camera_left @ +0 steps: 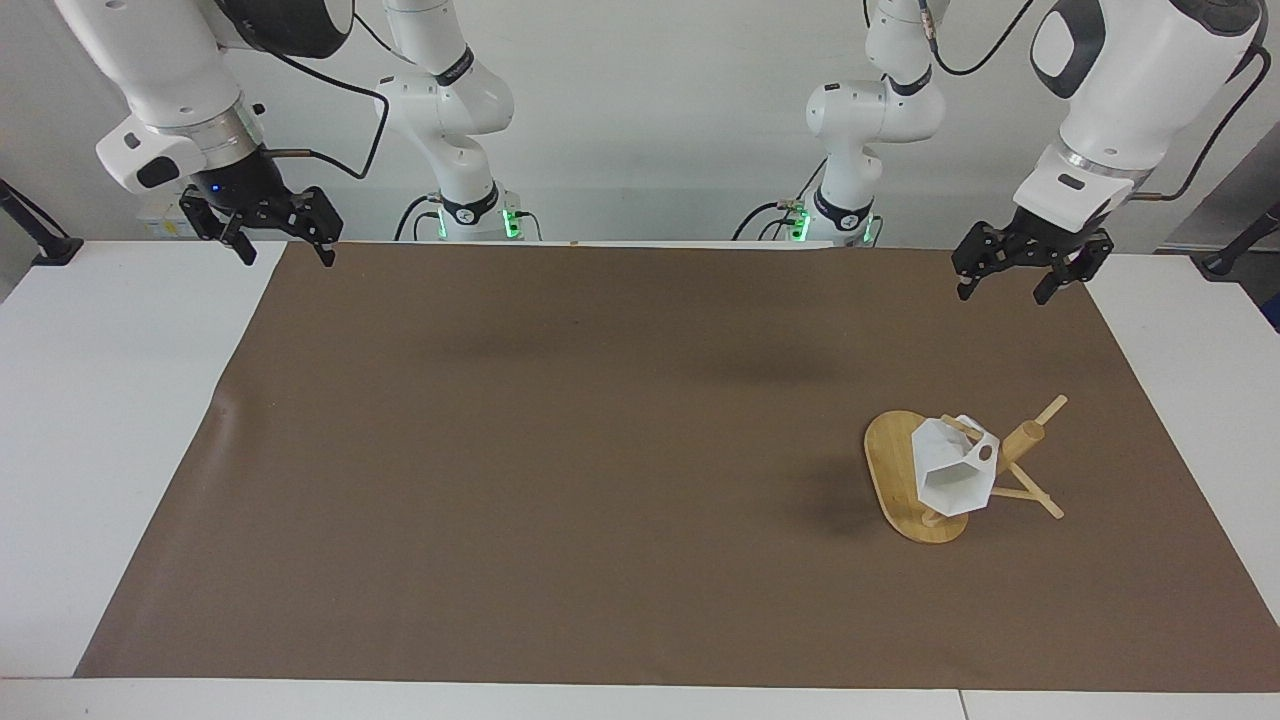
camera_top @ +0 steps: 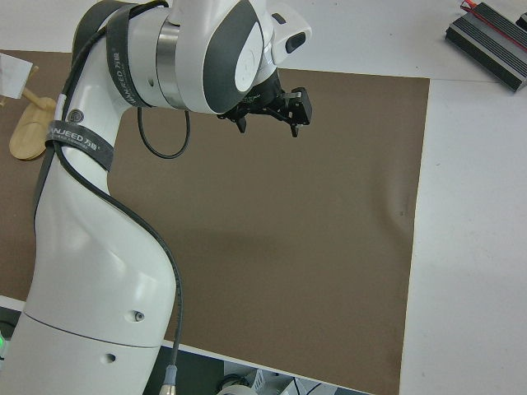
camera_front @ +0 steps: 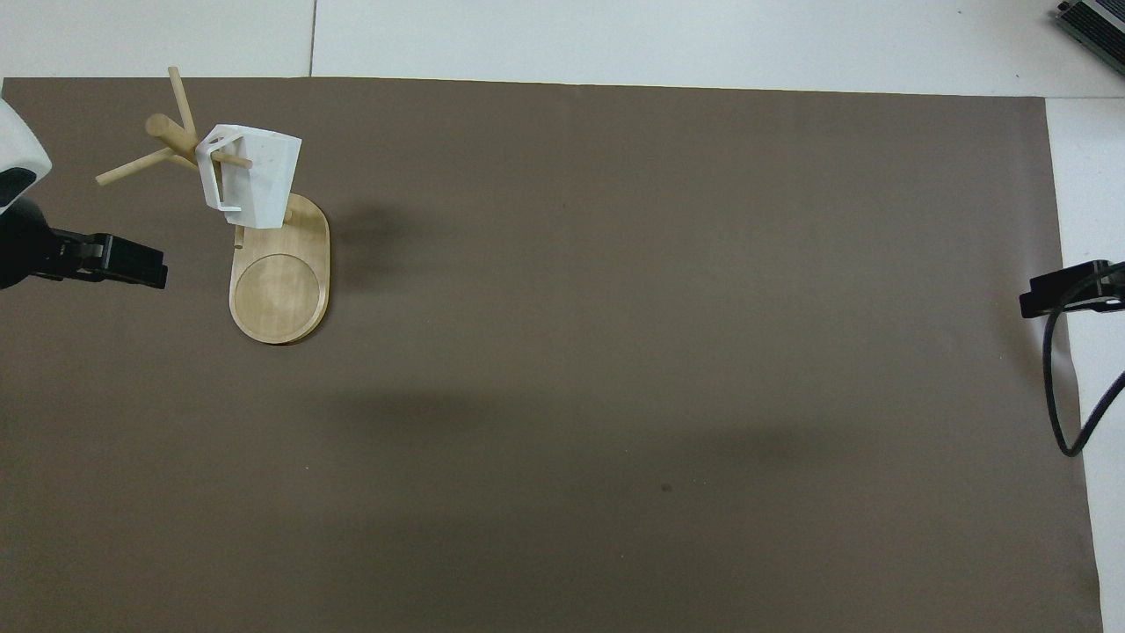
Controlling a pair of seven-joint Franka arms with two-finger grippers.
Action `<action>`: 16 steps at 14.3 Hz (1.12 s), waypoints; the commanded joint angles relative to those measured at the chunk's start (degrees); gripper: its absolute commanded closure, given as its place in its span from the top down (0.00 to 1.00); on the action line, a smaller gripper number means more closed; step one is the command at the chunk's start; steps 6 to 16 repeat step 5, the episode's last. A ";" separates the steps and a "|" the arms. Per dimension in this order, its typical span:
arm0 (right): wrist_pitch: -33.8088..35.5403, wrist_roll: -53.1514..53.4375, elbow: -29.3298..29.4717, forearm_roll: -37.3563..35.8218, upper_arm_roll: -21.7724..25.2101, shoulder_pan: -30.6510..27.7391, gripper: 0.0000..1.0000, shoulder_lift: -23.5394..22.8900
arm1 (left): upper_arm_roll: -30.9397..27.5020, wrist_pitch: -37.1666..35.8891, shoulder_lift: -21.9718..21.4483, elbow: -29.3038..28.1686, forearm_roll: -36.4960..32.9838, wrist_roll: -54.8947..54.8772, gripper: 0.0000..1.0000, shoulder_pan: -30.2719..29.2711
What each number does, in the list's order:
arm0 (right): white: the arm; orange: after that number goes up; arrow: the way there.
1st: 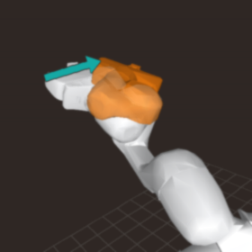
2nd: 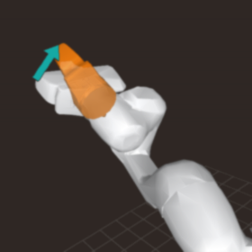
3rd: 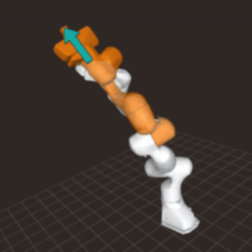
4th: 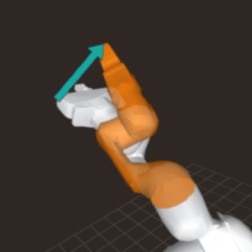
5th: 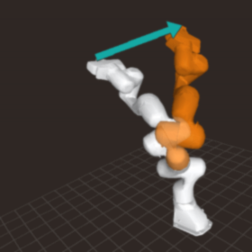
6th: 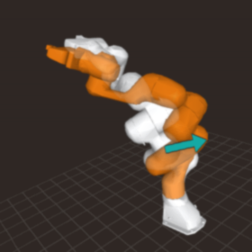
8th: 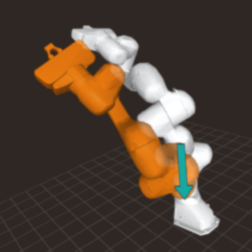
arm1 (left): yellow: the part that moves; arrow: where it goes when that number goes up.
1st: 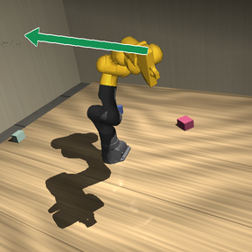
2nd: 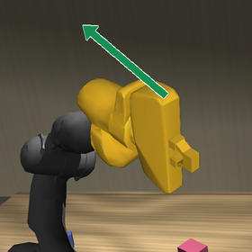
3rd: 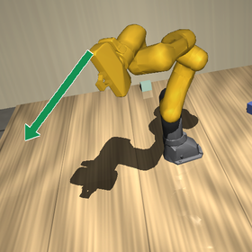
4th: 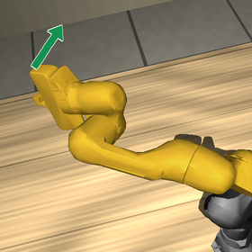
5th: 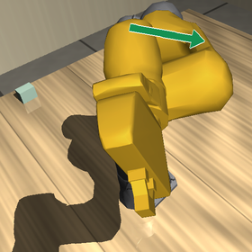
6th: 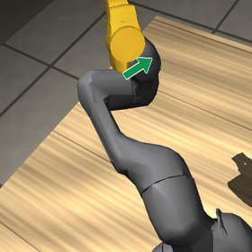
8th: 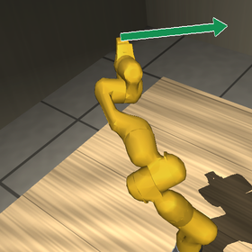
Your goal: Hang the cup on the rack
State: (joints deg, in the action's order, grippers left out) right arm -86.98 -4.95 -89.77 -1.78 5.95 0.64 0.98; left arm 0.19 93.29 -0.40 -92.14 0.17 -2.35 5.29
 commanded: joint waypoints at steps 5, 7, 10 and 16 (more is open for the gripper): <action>0.67 -0.42 -0.32 0.91 -0.06 -0.20 1.00 0.60 | -0.89 -1.79 0.58 2.05 -1.93 0.33 1.00 1.13; 0.67 -0.42 -0.32 0.91 -0.06 -0.20 1.00 0.60 | -0.89 -1.79 0.58 2.05 -1.93 0.33 1.00 1.13; 0.67 -0.42 -0.32 0.91 -0.06 -0.20 1.00 0.60 | -0.89 -1.79 0.58 2.05 -1.93 0.33 1.00 1.13; 0.67 -0.42 -0.32 0.91 -0.06 -0.20 1.00 0.60 | -0.89 -1.79 0.58 2.05 -1.93 0.33 1.00 1.13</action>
